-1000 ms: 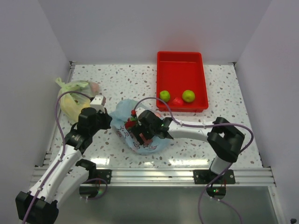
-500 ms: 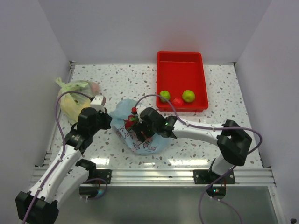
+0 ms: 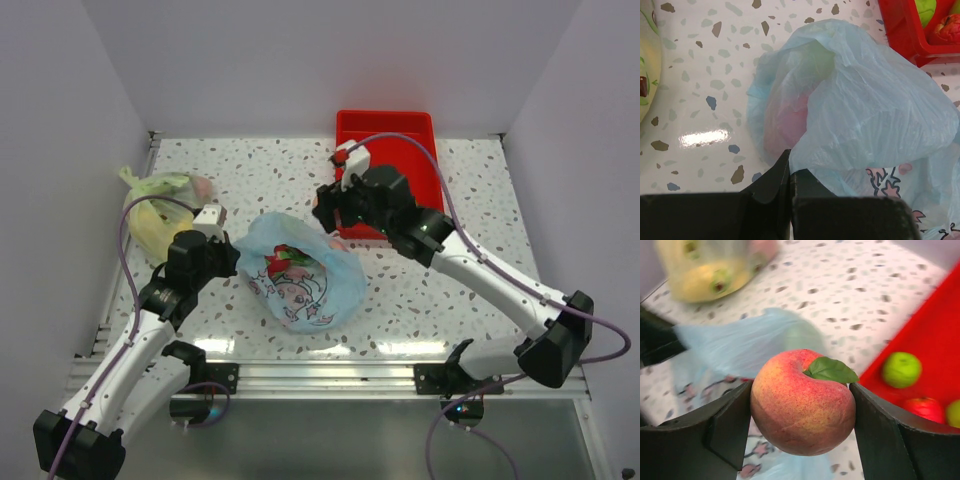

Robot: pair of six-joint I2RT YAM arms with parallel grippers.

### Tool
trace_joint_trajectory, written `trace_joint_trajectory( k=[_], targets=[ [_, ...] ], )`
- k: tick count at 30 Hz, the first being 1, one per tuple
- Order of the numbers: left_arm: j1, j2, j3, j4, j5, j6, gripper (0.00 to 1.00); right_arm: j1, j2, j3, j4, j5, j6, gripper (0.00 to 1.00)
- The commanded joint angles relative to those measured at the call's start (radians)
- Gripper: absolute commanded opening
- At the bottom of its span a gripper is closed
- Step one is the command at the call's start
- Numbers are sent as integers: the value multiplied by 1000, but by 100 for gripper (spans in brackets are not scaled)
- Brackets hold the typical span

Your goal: Untie the knot of the plastic bag and take out the fruit

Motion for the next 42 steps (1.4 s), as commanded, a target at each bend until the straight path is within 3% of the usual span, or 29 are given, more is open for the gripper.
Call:
trace_joint_trajectory(
  k=[1, 6, 12, 16, 17, 18, 21, 29, 33, 42],
  targets=[
    [7, -3, 1, 36, 9, 27, 0, -167, 7, 27, -9, 56, -10, 60],
    [7, 2, 1, 36, 9, 27, 0, -385, 113, 29, 46, 101, 95, 63],
    [7, 6, 1, 38, 9, 27, 0, -530, 309, 97, 93, 47, 183, 65],
    [5, 8, 2, 38, 29, 27, 0, -548, 437, 157, 89, 33, 194, 75],
    [7, 8, 1, 36, 27, 27, 0, -548, 472, 176, 86, 27, 192, 88],
    [7, 8, 2, 38, 29, 27, 0, -548, 483, 185, 86, 20, 192, 94],
    [7, 6, 1, 36, 30, 28, 0, -548, 500, 211, 65, -5, 186, 99],
    [7, 2, 2, 41, 33, 35, 0, -501, 348, 148, 40, -79, 102, 99],
    [7, 0, 2, 41, 37, 35, 0, -388, 235, 81, 22, -80, 50, 98],
    [7, 15, 62, 50, 58, 15, 0, -193, -65, -218, 99, -132, 161, 96]
  ],
)
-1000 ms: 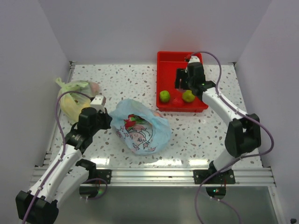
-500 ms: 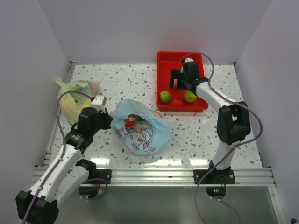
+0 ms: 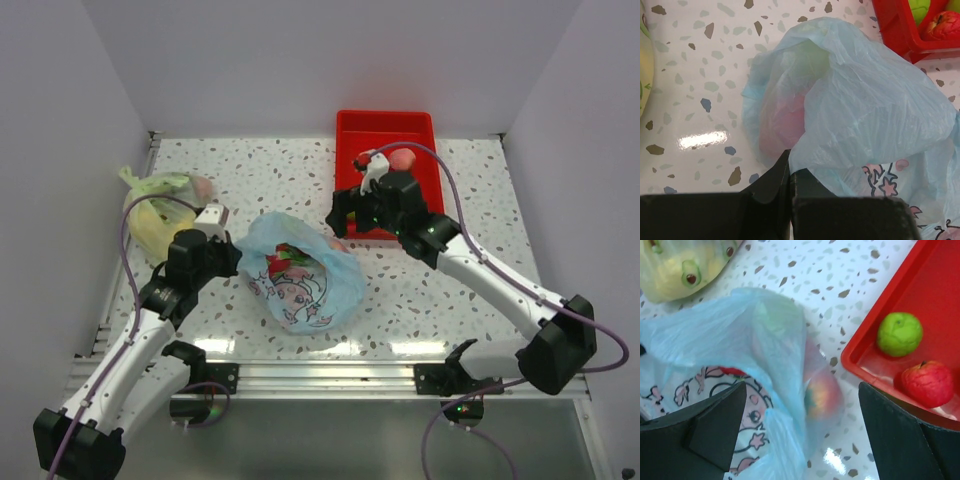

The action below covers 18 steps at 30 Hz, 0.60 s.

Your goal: Untie the knot of the plastic bag and take out the fruit

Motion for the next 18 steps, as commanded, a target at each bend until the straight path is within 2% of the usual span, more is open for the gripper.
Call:
trace_joint_trajectory(
  k=[1, 5, 7, 8, 11, 13, 18],
  targets=[
    [7, 23, 121, 39, 66, 0, 0, 35, -94, -156, 62, -29, 84, 96],
    [3, 86, 305, 24, 190, -38, 0, 55, -136, -282, 100, -44, 135, 96],
    [-35, 100, 378, 26, 224, -69, 0, 66, -148, -334, 131, -50, 151, 96],
    [-91, 97, 386, 32, 219, -103, 0, 71, -157, -348, 140, -46, 155, 96],
    [-218, 65, 332, 39, 137, -155, 0, 77, -165, -377, 147, -31, 155, 96],
    [-233, 39, 233, 14, 82, -166, 0, 81, -179, -380, 140, -31, 146, 95],
    [-231, -27, 122, -97, -107, -210, 0, 138, -205, -336, 76, 12, 95, 95]
  ],
)
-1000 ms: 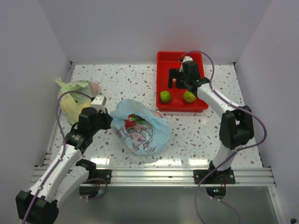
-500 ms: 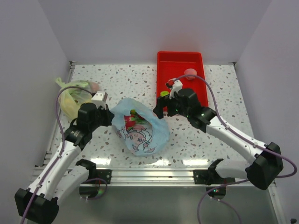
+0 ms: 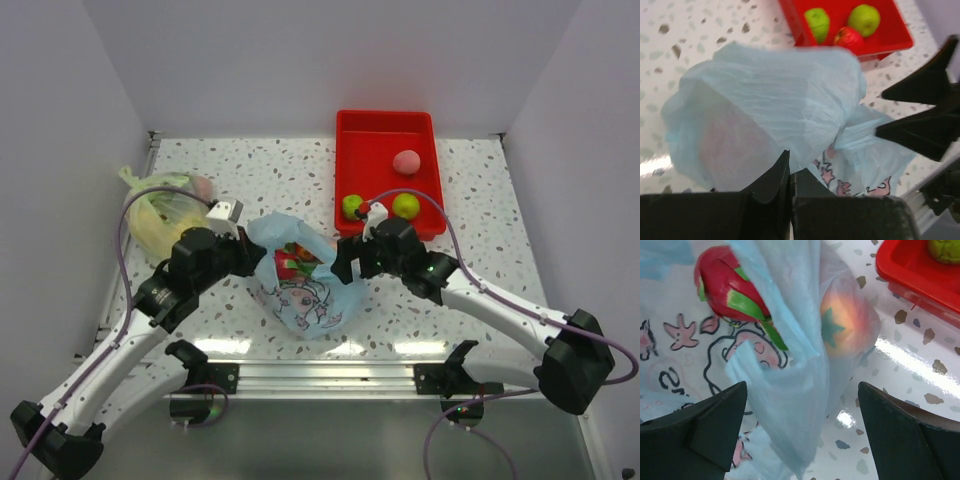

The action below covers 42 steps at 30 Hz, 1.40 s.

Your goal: Untie the knot of the plastic bag and take out the fruit

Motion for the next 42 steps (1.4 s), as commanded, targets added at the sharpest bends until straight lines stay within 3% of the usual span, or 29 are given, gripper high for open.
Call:
trace_joint_trajectory(
  k=[1, 7, 14, 22, 28, 42],
  targets=[
    [1, -33, -62, -97, -182, -62, 0, 45, -44, 69, -10, 36, -42, 95],
    [0, -13, -59, -173, -316, -68, 0, 180, -36, 131, -31, 124, -79, 93],
    [0, -7, -43, -132, -338, 13, 0, 322, 68, 268, -70, 152, -228, 89],
    [0, -32, -66, -39, -372, 139, 0, 325, 316, 372, -50, 43, -337, 80],
    [0, -111, -141, 36, -323, 179, 0, 290, 468, 395, -18, 86, -352, 72],
    [0, -58, -148, 63, -246, 190, 0, 202, 628, 380, 50, 46, -406, 57]
  ],
)
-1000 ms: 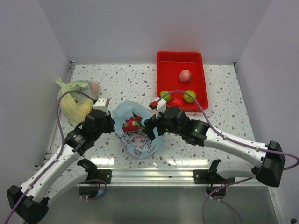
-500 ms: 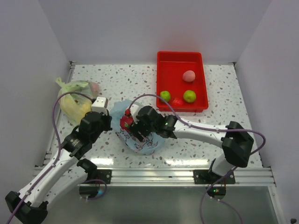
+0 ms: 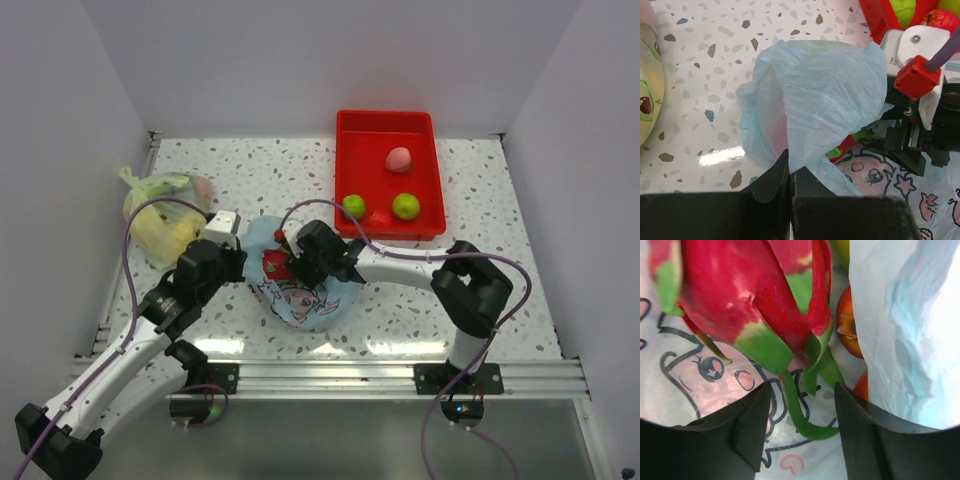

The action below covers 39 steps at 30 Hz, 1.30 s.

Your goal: Untie the knot of the plastic bag and take out the fruit

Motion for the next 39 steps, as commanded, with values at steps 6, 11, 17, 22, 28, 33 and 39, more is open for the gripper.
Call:
trace_joint_trajectory(
  k=[6, 11, 17, 22, 28, 33, 39],
  targets=[
    [1, 6, 6, 61, 24, 30, 0, 1, 46, 4, 74, -85, -13, 43],
    [2, 12, 6, 64, 26, 32, 0, 1, -3, -20, 96, -133, -2, 6],
    [5, 17, 8, 67, 34, 35, 0, 7, -117, -36, 68, -168, 5, 0],
    [7, 14, 6, 68, 34, 35, 0, 17, -235, -72, 38, -187, 10, 0],
    [8, 17, 6, 68, 35, 35, 0, 22, -376, -109, -25, -222, 16, 0],
    [10, 18, 6, 70, 35, 35, 0, 22, -491, -106, -60, -279, 51, 0],
    [11, 23, 6, 68, 35, 35, 0, 22, -562, -103, -47, -326, 67, 0]
  ],
)
